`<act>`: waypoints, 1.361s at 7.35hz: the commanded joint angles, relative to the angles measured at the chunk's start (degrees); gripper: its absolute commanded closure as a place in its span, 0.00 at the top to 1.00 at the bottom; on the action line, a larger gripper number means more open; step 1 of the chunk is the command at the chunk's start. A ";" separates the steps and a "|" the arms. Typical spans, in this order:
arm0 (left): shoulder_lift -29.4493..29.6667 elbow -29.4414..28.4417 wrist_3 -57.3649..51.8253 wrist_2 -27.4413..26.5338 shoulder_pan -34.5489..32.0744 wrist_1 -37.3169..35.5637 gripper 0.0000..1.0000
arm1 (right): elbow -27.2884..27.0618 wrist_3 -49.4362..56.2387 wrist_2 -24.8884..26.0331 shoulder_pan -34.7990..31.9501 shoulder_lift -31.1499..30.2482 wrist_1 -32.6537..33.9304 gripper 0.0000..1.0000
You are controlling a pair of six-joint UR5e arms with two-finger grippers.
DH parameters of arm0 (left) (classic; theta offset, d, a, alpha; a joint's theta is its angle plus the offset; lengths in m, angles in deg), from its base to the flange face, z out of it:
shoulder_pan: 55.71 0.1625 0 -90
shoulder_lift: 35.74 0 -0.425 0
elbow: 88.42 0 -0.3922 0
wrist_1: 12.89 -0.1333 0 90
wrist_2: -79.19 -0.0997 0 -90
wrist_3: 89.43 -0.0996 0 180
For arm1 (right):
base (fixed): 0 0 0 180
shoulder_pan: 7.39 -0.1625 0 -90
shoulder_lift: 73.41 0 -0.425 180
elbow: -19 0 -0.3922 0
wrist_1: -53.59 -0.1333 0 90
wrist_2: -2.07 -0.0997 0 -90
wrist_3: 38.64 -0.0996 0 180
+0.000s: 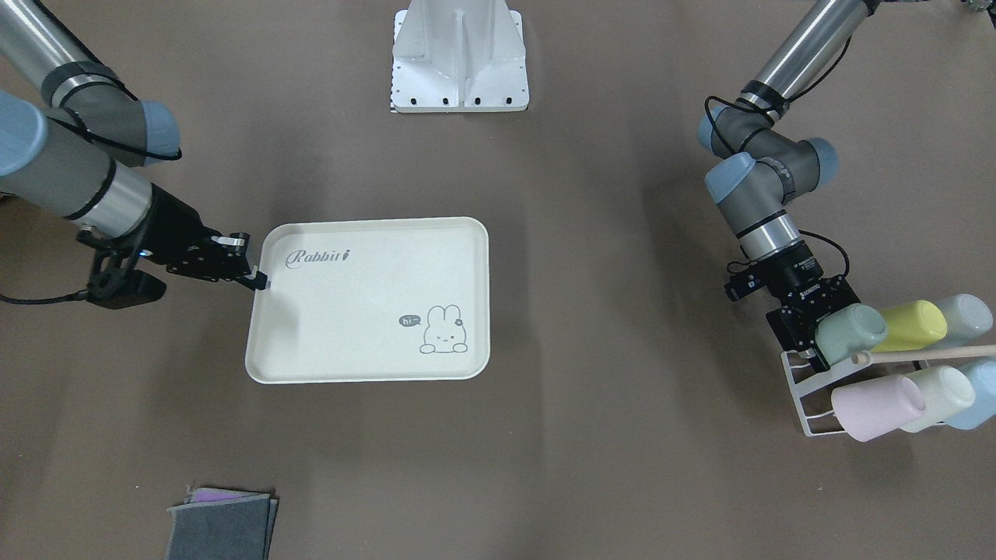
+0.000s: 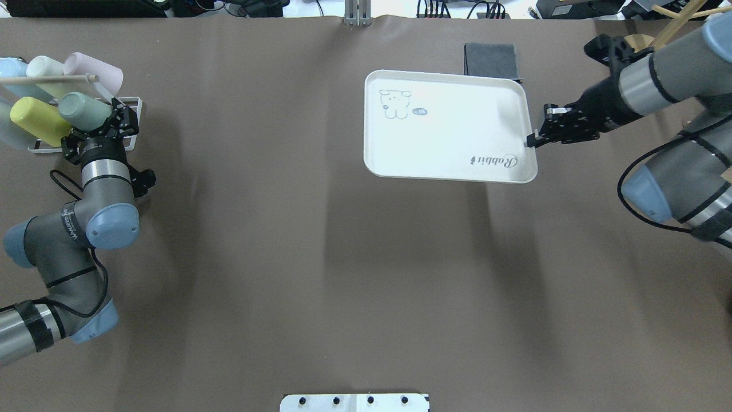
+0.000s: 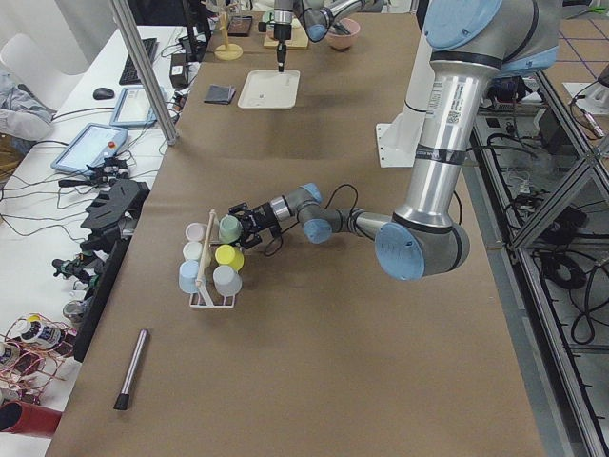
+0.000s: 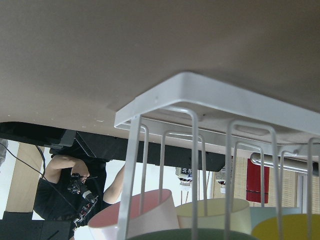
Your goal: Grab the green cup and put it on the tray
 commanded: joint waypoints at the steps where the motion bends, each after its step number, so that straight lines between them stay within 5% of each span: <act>1: -0.09 -0.05 -0.12 0.09 0.01 0.15 0.85 | 0.17 -1.14 11.08 9.53 3.94 5.75 0.00; 2: -0.09 0.38 -1.16 0.17 -0.08 0.23 0.81 | 0.08 -0.61 15.23 12.89 4.13 5.95 0.00; 6: -0.44 0.65 -16.00 0.26 -0.43 14.18 0.78 | -0.19 0.53 15.62 13.63 5.45 7.00 0.00; 10: -3.06 4.67 -19.34 0.26 -0.87 15.79 0.78 | 2.36 1.50 17.81 16.09 6.50 6.66 0.00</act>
